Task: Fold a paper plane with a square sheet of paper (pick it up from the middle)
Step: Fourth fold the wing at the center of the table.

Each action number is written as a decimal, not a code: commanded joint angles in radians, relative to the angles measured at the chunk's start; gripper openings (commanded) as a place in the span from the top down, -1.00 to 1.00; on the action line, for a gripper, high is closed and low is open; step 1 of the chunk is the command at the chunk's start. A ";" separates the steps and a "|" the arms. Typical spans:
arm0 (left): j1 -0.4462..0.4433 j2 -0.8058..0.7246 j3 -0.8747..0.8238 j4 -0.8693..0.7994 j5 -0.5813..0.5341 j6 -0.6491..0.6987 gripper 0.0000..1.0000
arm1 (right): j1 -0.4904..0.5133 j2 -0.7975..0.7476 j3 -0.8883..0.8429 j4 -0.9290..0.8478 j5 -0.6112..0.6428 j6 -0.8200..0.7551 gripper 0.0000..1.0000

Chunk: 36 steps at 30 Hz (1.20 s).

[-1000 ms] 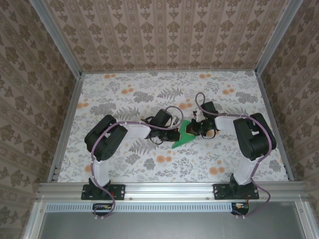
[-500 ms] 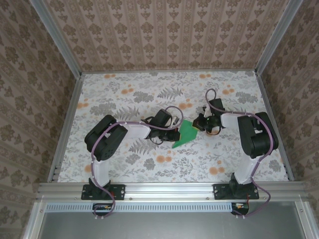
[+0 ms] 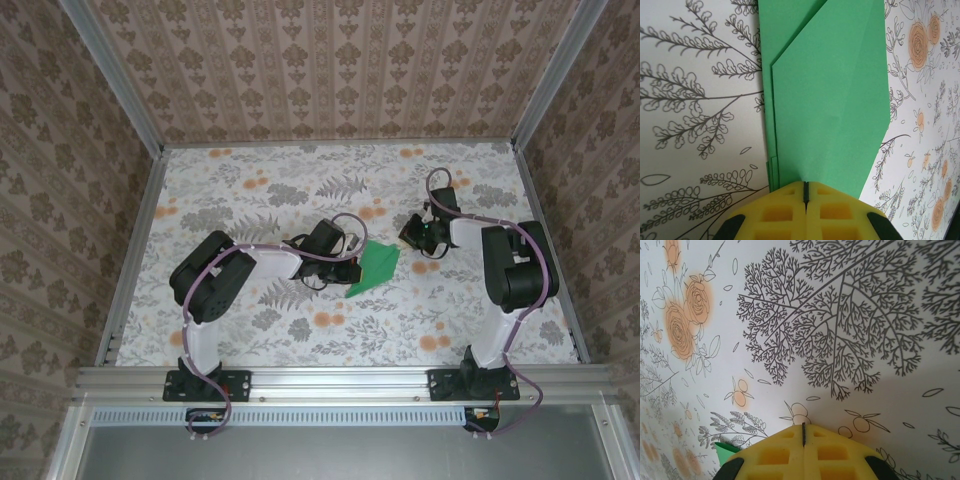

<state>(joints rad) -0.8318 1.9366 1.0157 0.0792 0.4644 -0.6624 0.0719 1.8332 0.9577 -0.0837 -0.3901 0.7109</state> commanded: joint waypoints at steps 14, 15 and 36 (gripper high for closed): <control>-0.007 0.042 -0.034 -0.197 -0.031 0.053 1.00 | 0.164 -0.123 -0.209 0.158 -0.233 0.044 0.91; -0.007 0.037 -0.032 -0.197 -0.027 0.062 1.00 | 0.168 -0.115 -0.211 0.161 -0.241 0.040 0.91; -0.016 -0.085 0.020 -0.037 0.043 -0.073 0.82 | 0.175 -0.046 -0.237 0.039 -0.100 0.021 0.91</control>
<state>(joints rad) -0.8360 1.8862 1.0534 0.0021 0.4870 -0.6594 0.2417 1.7393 0.7349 0.0456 -0.5877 0.7372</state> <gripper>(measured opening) 0.087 0.048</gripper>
